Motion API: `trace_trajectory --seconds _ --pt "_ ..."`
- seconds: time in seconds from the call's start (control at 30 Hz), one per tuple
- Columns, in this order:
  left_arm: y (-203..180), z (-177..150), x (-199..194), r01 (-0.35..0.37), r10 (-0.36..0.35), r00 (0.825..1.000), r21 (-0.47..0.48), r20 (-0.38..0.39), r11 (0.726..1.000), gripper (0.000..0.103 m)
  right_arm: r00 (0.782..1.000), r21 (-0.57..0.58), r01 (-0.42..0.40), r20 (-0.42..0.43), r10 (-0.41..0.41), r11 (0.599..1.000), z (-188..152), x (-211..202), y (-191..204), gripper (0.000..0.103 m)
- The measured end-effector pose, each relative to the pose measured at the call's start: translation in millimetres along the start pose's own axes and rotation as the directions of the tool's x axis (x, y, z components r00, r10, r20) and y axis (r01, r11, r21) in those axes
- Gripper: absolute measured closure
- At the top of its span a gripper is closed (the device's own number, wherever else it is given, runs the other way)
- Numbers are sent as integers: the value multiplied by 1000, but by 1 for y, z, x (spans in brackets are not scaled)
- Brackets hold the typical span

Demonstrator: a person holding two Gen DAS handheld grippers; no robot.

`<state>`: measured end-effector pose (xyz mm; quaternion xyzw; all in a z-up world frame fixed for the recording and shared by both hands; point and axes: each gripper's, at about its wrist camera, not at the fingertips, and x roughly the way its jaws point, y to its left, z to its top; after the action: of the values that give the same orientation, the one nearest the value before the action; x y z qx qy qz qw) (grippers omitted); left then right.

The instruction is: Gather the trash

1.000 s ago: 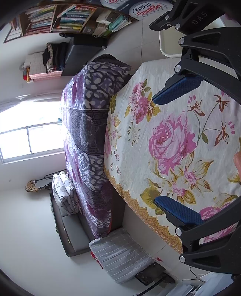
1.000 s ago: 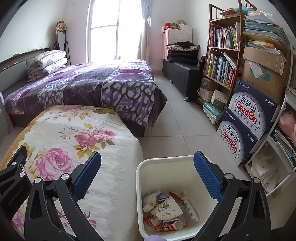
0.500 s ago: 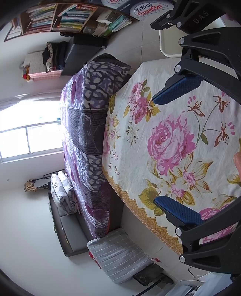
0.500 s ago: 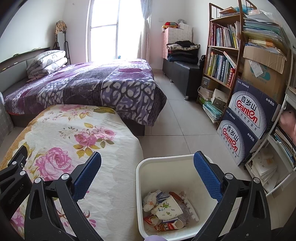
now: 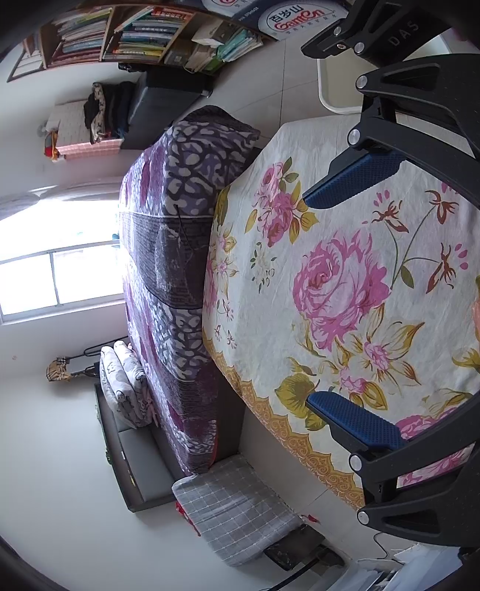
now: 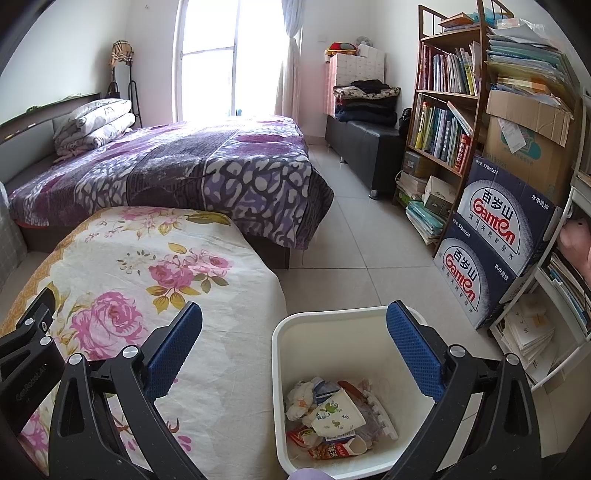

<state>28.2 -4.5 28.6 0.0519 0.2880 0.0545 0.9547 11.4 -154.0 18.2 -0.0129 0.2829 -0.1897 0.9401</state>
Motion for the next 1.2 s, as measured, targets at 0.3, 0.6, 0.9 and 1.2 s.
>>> trace_trajectory --seconds 0.3,0.6,0.9,1.2 --pt "-4 -2 0 4 -4 1000 4 6 1000 7 1000 2 -1 -7 1 1000 -2 1 -1 7" --pt "-6 -1 -1 22 -22 1000 6 1 1000 7 1000 2 -2 -8 2 1000 -1 1 -2 7" --pt "-6 0 -1 25 -25 1000 5 1 1000 7 1000 2 -4 -10 4 1000 -1 1 -3 7" --pt "-5 0 2 42 -42 999 -9 -13 999 8 1000 5 -4 -9 4 1000 -1 0 -4 7"
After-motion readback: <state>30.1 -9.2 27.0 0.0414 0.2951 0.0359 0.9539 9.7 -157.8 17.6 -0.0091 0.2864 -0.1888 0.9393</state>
